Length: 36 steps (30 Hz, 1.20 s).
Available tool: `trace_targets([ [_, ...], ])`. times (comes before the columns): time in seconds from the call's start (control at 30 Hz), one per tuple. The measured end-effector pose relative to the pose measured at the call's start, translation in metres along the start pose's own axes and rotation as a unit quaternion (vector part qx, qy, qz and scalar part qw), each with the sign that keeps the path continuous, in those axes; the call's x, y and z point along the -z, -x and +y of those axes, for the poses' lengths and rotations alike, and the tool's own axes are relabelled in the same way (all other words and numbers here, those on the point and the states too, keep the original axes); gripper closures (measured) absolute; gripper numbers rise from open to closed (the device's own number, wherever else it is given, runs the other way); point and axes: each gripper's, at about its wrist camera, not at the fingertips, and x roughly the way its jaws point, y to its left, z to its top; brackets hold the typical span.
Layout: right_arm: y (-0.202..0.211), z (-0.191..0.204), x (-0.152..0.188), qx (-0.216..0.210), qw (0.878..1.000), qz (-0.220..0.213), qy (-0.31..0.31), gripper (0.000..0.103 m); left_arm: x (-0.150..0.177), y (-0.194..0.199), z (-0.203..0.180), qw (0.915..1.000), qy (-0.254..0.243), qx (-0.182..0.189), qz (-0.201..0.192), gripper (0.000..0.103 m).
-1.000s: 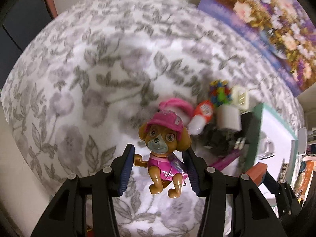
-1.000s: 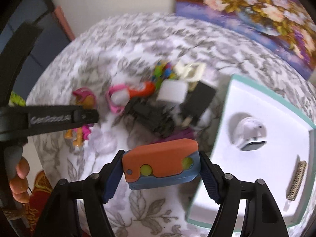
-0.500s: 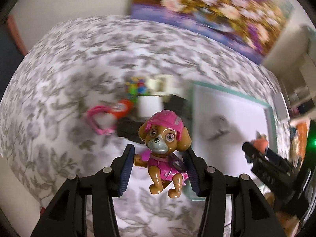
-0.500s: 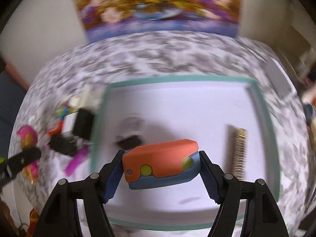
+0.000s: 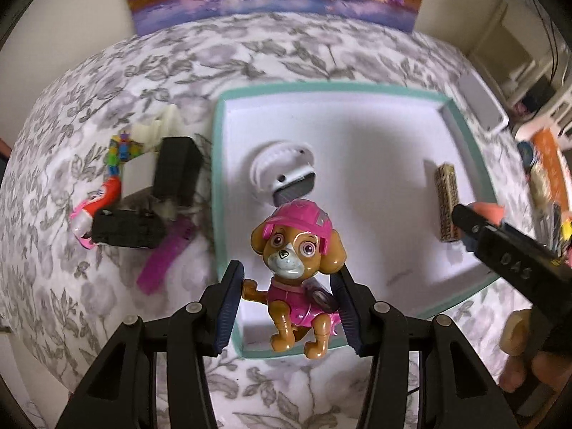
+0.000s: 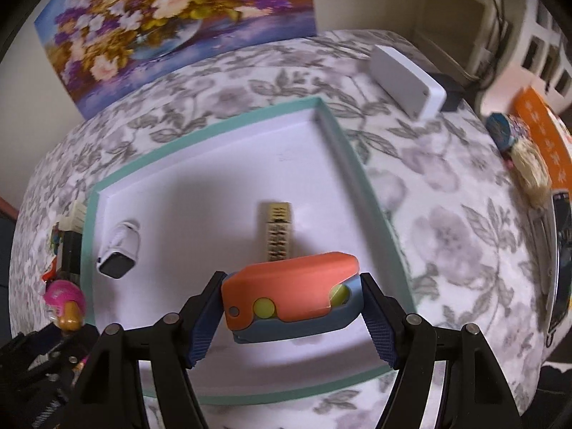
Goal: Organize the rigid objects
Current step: 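Carry the puppy with the left tool while the right tool carries the orange-blue toy into the tray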
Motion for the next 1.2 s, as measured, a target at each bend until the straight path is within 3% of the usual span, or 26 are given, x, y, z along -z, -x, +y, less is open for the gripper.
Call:
trace_targets([
  [0.2,-0.006,-0.006,0.007,-0.006,1.000,0.023,-0.019,0.028,0.001,-0.013,-0.005,0.9997,-0.006,-0.012,0.018,0.051],
  [0.63,-0.010,0.009,0.011,0.006,0.999,0.040,0.008,0.028,0.000,-0.023,0.000,0.9991,-0.001,-0.031,0.028,0.051],
  [0.87,-0.014,0.017,0.012,0.010,0.998,0.049,0.026,0.028,0.002,-0.024,-0.001,0.9989,-0.013,-0.030,0.032,0.040],
  [1.07,-0.016,0.019,0.011,0.012,0.998,0.052,0.028,0.025,0.002,-0.022,-0.007,0.9981,-0.033,-0.046,0.023,0.039],
  [1.1,-0.016,0.019,0.010,0.011,0.998,0.052,0.027,0.024,0.002,-0.020,-0.007,0.9982,-0.034,-0.044,0.020,0.037],
  [1.17,-0.015,0.019,0.010,0.010,0.998,0.048,0.026,0.023,0.001,-0.017,-0.006,0.9986,-0.031,-0.041,0.012,0.025],
  [1.2,-0.014,0.019,0.010,0.007,0.999,0.046,0.025,0.023,0.000,-0.015,-0.006,0.9987,-0.030,-0.039,0.008,0.025],
])
